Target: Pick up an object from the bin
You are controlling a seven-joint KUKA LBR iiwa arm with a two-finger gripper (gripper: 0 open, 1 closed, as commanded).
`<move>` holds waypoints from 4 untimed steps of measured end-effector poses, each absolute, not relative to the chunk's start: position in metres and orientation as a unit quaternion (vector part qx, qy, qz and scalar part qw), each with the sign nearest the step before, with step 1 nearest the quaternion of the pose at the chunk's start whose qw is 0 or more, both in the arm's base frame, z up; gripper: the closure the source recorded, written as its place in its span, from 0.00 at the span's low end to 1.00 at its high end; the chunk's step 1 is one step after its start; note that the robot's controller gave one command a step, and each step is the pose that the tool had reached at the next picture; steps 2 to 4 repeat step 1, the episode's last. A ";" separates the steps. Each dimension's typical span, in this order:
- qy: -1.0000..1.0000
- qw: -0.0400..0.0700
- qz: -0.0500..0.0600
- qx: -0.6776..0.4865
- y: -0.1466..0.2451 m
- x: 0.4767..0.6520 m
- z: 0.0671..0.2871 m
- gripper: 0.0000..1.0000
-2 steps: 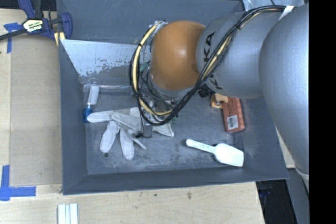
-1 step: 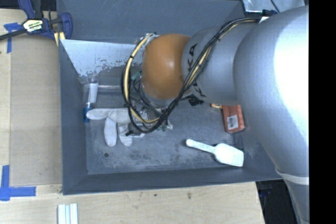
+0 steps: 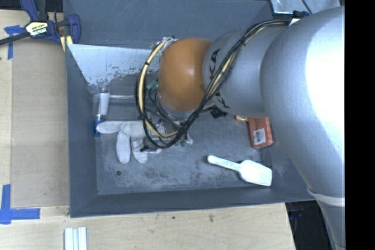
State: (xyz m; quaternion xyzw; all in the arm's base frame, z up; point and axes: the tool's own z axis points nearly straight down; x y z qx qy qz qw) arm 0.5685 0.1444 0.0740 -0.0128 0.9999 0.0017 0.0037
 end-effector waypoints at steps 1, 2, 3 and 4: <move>0.999 0.000 0.000 -0.033 0.153 0.562 0.270 1.00; 0.999 0.000 0.000 -0.033 0.153 0.562 0.270 1.00; 0.999 0.000 0.000 -0.033 0.153 0.562 0.270 1.00; 0.999 0.000 0.000 -0.033 0.153 0.562 0.270 1.00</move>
Offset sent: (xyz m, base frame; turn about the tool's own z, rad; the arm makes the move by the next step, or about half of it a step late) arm 0.0000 0.0000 0.0000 0.0000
